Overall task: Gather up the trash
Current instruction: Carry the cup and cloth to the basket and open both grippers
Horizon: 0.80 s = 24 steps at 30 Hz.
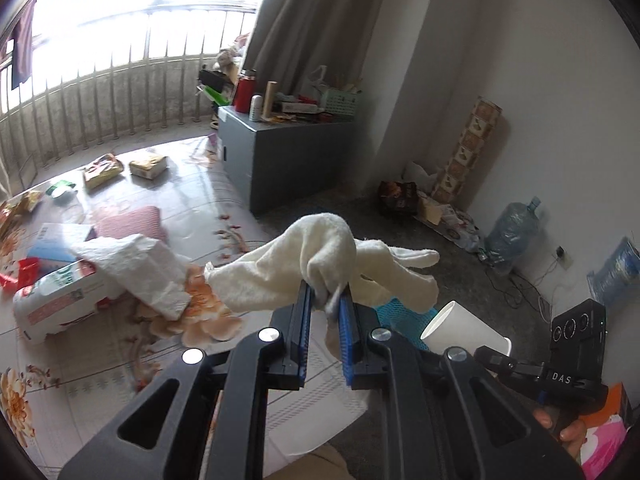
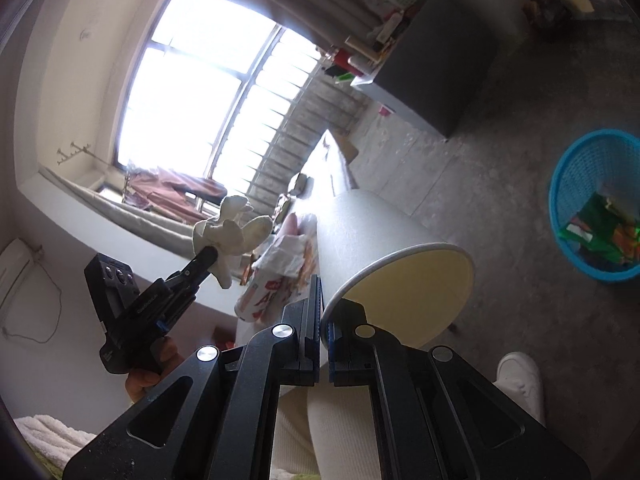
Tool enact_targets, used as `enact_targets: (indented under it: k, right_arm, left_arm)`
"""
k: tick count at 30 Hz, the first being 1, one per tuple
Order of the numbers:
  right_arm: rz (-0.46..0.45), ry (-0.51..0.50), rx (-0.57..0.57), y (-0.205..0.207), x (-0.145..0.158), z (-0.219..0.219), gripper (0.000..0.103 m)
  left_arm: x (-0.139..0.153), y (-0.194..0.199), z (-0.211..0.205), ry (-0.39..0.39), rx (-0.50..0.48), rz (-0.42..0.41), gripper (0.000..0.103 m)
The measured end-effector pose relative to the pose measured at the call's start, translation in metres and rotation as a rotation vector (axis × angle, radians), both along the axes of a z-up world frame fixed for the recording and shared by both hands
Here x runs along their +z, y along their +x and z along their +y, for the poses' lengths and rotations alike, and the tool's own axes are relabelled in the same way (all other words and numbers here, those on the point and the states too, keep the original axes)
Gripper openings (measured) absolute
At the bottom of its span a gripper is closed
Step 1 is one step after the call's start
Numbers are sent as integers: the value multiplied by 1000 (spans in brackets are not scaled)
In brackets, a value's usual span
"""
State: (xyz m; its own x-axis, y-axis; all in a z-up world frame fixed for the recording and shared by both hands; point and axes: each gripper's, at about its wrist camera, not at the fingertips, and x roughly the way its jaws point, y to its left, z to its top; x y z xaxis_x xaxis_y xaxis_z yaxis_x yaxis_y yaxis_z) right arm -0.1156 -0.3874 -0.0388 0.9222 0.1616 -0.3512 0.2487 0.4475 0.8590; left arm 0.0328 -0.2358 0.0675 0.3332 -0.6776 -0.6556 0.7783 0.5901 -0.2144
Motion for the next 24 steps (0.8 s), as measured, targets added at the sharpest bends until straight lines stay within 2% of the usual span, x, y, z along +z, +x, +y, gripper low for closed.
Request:
enact_targets:
  k: [5, 12, 18, 22, 23, 24]
  right_arm:
    - [27, 39, -120, -38, -17, -26, 1]
    - [133, 127, -343, -90, -57, -77, 1]
    - [235, 250, -421, -91, -105, -108, 1]
    - [261, 345, -456, -81, -140, -131, 4]
    - [276, 364, -475, -77, -150, -139, 7]
    - [286, 376, -488, -78, -158, -149, 12]
  left_arm:
    - [-19, -19, -62, 56, -121, 43, 12]
    - [-66, -37, -156, 197, -252, 137, 13]
    - [-120, -40, -237, 323, -326, 227, 13]
    - [-158, -44, -285, 394, -357, 273, 15]
    - [-169, -42, -298, 411, -361, 290, 23]
    - [-178, -42, -307, 426, -352, 302, 39]
